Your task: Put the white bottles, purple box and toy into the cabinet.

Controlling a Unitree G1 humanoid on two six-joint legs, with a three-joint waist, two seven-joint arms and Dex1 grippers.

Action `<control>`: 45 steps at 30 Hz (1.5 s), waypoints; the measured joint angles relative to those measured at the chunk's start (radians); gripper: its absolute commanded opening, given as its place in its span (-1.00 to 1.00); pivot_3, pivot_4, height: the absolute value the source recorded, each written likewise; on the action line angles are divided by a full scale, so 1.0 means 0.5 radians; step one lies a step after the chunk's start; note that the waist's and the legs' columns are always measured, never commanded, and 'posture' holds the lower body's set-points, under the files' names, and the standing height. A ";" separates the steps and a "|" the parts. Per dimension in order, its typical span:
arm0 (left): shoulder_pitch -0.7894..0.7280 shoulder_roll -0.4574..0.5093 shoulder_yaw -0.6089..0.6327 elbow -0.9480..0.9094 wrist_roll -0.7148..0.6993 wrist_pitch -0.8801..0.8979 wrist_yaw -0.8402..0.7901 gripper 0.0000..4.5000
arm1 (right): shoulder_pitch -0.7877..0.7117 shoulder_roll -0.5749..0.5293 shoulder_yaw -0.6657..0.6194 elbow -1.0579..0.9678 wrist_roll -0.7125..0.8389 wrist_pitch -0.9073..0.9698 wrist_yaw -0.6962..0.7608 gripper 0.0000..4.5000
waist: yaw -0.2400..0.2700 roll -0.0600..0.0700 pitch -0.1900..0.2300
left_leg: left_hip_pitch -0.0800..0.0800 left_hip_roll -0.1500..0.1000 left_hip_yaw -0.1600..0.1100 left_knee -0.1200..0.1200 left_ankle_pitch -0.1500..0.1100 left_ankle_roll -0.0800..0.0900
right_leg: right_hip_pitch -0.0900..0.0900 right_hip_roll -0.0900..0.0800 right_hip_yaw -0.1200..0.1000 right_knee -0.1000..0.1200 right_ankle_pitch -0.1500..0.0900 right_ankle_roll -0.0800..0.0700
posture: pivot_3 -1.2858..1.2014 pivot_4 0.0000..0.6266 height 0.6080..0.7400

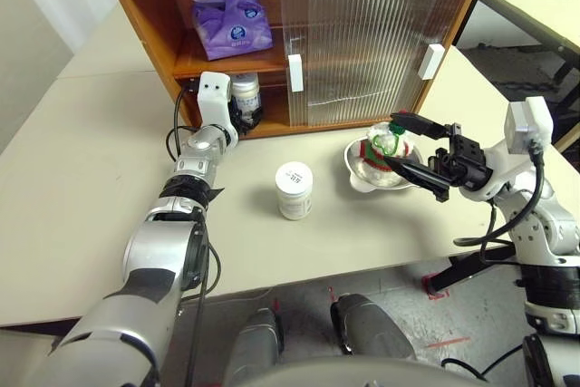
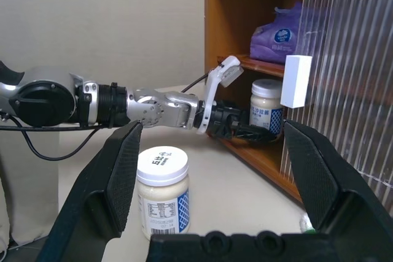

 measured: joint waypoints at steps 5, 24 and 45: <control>-0.010 -0.039 0.016 0.086 -0.004 -0.007 0.009 0.38 | 0.001 0.000 0.000 0.000 0.000 0.000 -0.003 1.00 | -0.002 0.000 0.000 | -0.002 0.000 0.007 -0.002 -0.001 0.001 | 0.000 0.000 0.000 -0.006 -0.001 0.002 | -0.18 -0.72 1.00; -0.074 -0.076 0.089 0.196 -0.028 -0.012 0.069 0.99 | 0.000 0.001 0.001 -0.015 0.000 0.014 -0.034 1.00 | -0.002 0.000 0.000 | -0.006 0.000 0.008 -0.002 -0.002 0.004 | 0.001 0.000 0.001 -0.017 0.004 0.007 | -0.17 -0.71 1.00; 0.524 -0.101 0.101 -0.942 -0.150 0.548 0.071 0.99 | -0.026 0.023 0.016 0.046 -0.015 0.004 0.023 1.00 | 0.007 0.000 0.000 | -0.001 -0.004 0.017 -0.001 -0.002 0.002 | 0.006 0.002 0.000 -0.018 0.005 0.005 | -0.16 -0.73 1.00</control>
